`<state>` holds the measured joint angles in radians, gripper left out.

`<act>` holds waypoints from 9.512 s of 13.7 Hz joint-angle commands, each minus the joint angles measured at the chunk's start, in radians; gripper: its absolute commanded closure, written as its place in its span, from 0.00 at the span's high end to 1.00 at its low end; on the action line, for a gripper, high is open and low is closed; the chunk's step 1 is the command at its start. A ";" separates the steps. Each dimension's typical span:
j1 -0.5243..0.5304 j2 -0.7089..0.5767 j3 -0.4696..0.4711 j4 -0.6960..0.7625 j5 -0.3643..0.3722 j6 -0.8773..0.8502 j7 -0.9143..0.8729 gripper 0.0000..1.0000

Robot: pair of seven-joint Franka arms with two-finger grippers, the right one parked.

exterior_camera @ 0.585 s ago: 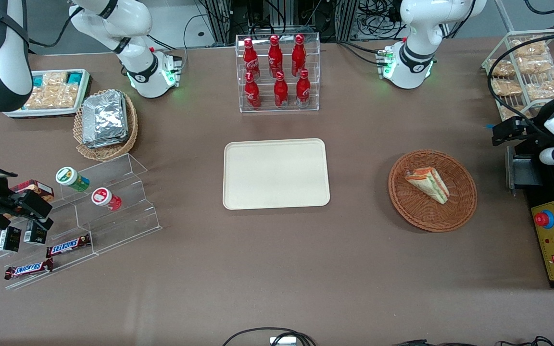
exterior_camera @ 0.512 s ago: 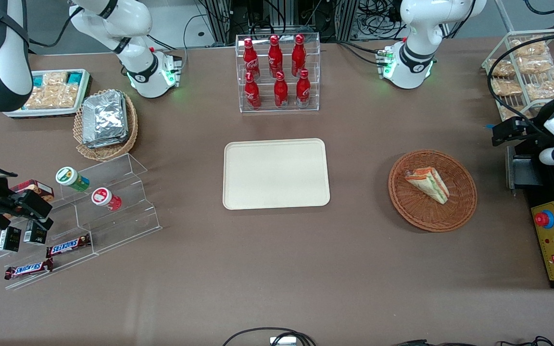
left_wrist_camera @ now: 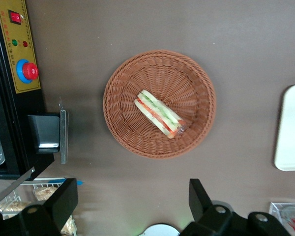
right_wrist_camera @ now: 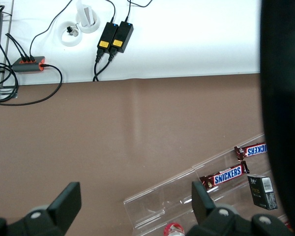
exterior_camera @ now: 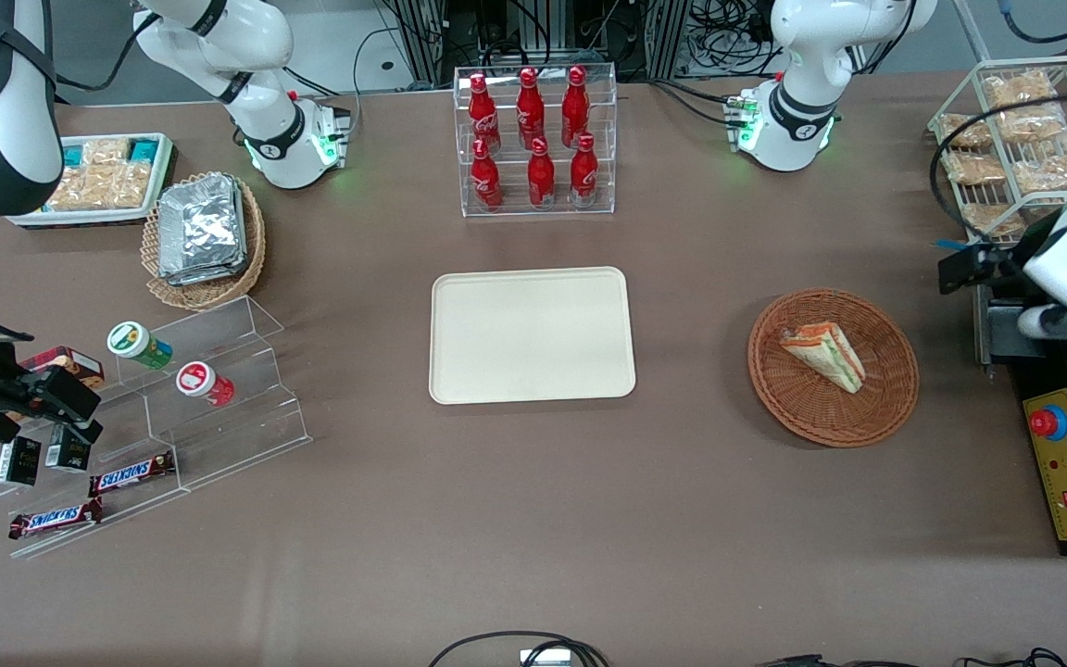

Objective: Place sandwich from basket to tray

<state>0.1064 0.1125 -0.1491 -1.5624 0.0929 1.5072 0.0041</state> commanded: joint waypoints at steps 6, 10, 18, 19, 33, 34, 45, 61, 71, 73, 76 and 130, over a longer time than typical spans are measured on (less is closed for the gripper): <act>-0.016 -0.071 -0.010 -0.425 0.011 0.381 -0.281 1.00; -0.040 -0.073 -0.012 -0.579 0.013 0.568 -0.426 1.00; -0.048 -0.050 -0.012 -0.692 0.011 0.725 -0.619 1.00; -0.048 -0.044 -0.012 -0.703 0.011 0.744 -0.636 1.00; -0.051 0.095 -0.007 -0.777 0.027 0.943 -0.822 0.96; -0.050 0.096 -0.007 -0.777 0.028 0.943 -0.826 0.87; -0.045 0.063 -0.004 -0.760 0.065 0.862 -0.822 0.00; -0.094 0.041 -0.389 -0.438 0.114 0.521 -0.832 0.00; -0.382 0.235 -0.389 -0.430 0.286 0.711 -0.940 0.00; -0.427 0.289 -0.389 -0.424 0.288 0.746 -0.941 0.00; -0.445 0.357 -0.389 -0.423 0.320 0.795 -0.937 0.00; -0.046 -0.126 0.049 0.010 -0.050 -0.110 -0.001 1.00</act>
<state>0.0902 -0.0122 -0.1159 -1.5998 0.0585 1.4366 -0.0339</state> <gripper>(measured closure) 0.000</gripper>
